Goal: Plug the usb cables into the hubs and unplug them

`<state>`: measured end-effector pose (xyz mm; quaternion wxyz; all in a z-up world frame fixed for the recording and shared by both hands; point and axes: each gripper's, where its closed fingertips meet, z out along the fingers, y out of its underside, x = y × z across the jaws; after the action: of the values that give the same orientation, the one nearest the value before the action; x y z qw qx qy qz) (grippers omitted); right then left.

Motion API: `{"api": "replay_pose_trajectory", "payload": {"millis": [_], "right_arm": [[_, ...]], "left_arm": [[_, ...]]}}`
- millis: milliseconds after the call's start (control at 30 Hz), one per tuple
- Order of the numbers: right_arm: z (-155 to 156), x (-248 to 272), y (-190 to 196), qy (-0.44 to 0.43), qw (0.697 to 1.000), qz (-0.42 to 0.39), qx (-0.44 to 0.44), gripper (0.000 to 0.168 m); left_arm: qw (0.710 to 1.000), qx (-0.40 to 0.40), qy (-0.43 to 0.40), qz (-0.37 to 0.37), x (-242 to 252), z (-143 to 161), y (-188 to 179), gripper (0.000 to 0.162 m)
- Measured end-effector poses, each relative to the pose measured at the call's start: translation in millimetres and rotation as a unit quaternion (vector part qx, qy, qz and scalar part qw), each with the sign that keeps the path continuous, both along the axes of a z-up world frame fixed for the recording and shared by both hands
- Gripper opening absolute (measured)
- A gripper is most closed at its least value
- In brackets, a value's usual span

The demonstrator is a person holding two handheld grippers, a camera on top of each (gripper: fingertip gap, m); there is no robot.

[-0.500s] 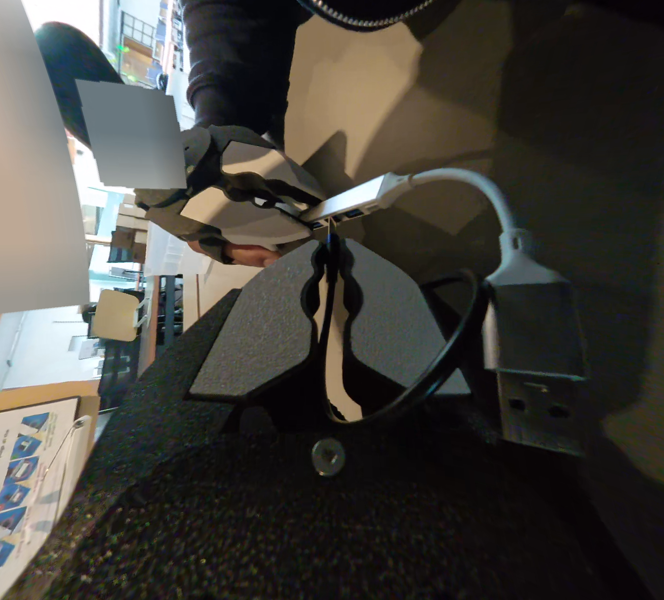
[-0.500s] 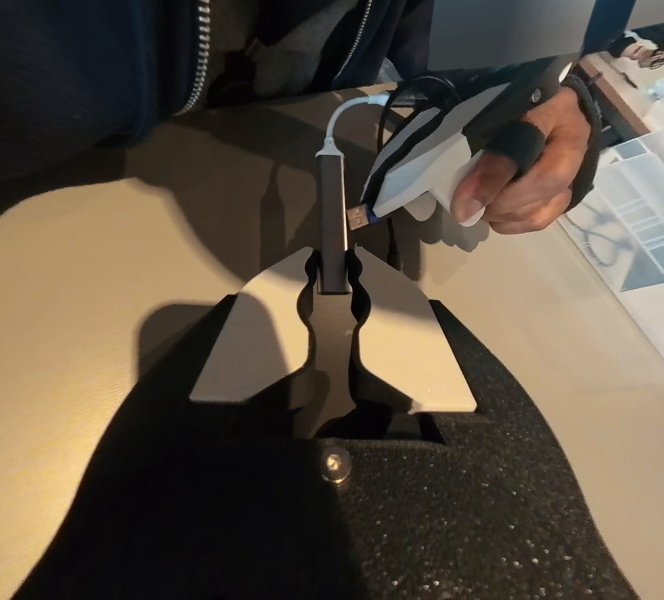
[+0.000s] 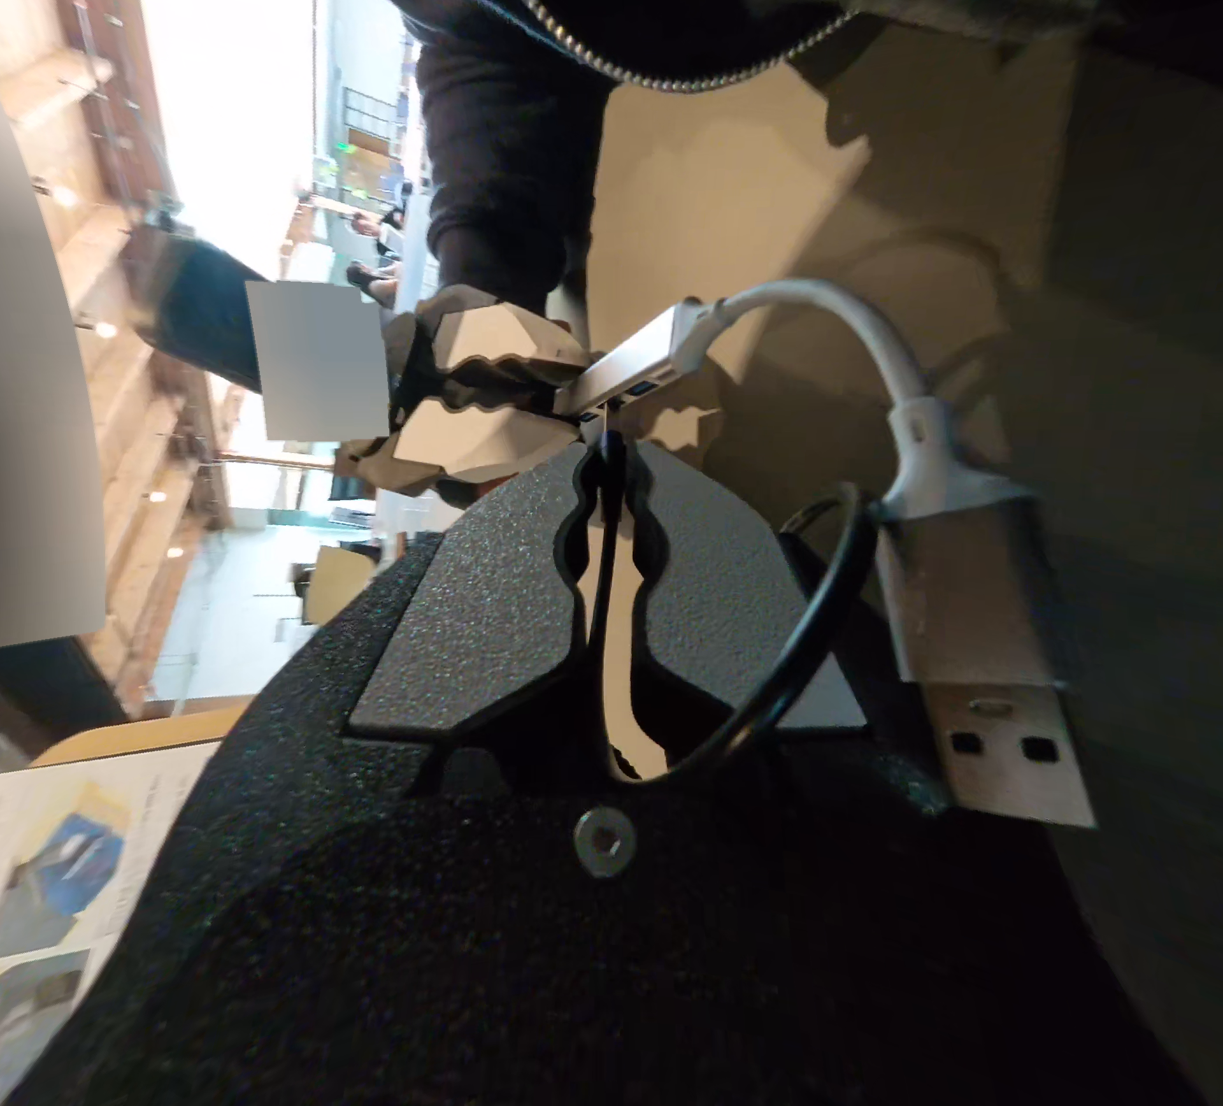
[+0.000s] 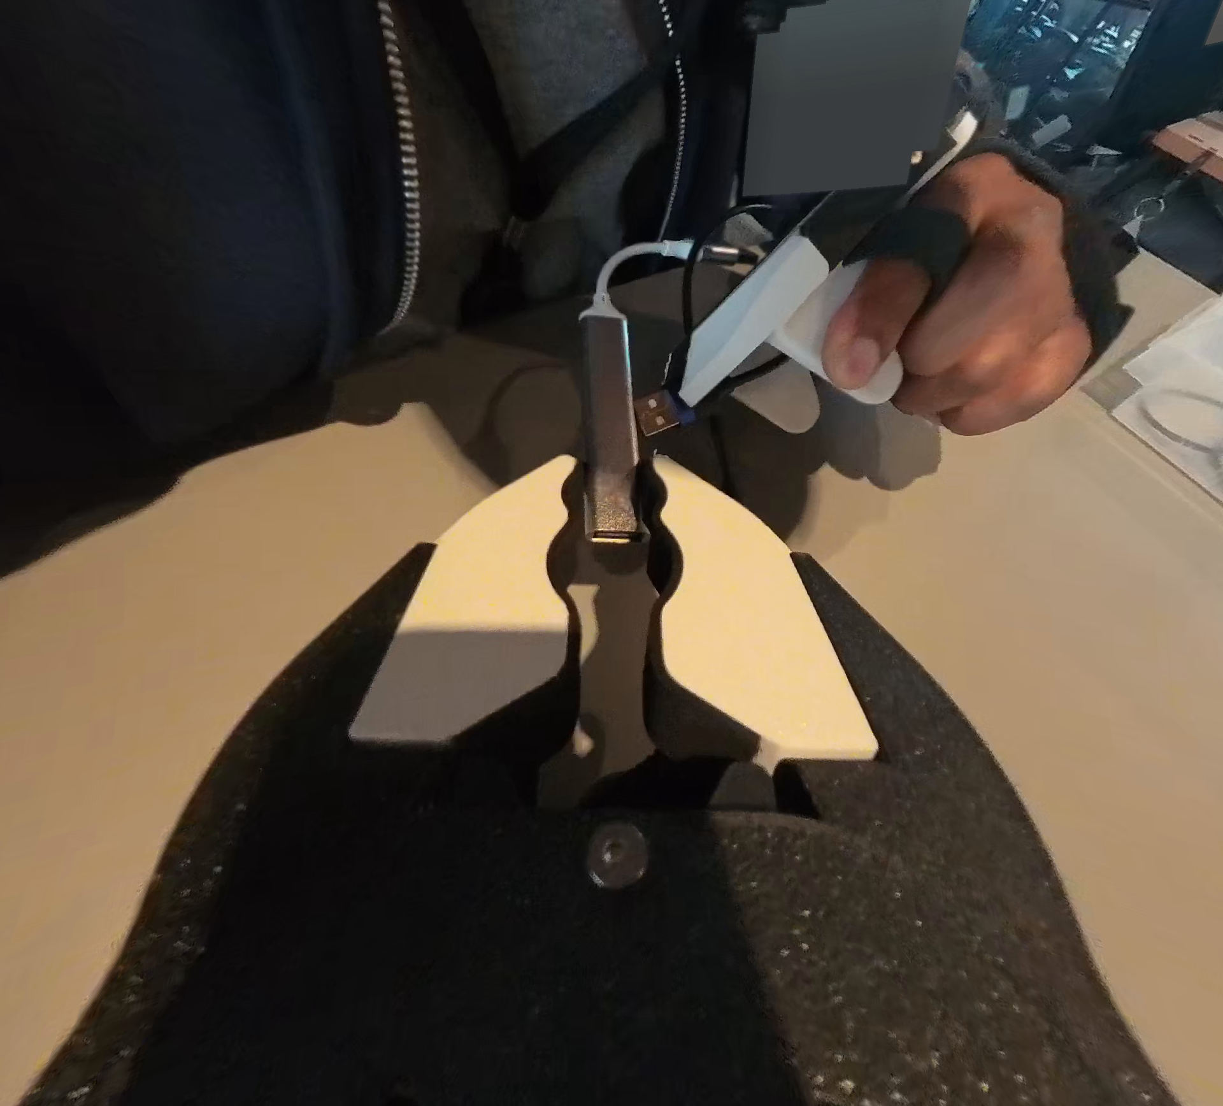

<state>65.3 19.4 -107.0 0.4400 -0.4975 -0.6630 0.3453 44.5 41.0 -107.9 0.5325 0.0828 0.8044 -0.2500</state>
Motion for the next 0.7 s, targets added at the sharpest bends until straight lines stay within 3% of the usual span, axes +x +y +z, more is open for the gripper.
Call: {"api": "replay_pose_trajectory", "payload": {"millis": [567,633,700], "right_arm": [[27,0,0,0.081,0.991,0.033,-0.098,0.016],[31,1,5,0.095,0.99,0.021,-0.098,0.002],[32,2,12,0.099,0.991,0.002,-0.091,0.0]], "left_arm": [[0.994,-0.001,-0.11,-0.004,-1,28,-12,0.007],[0.993,-0.001,-0.116,-0.012,-3,29,-16,0.007],[0.992,-0.003,-0.123,-0.017,-4,31,-22,0.007]]}}
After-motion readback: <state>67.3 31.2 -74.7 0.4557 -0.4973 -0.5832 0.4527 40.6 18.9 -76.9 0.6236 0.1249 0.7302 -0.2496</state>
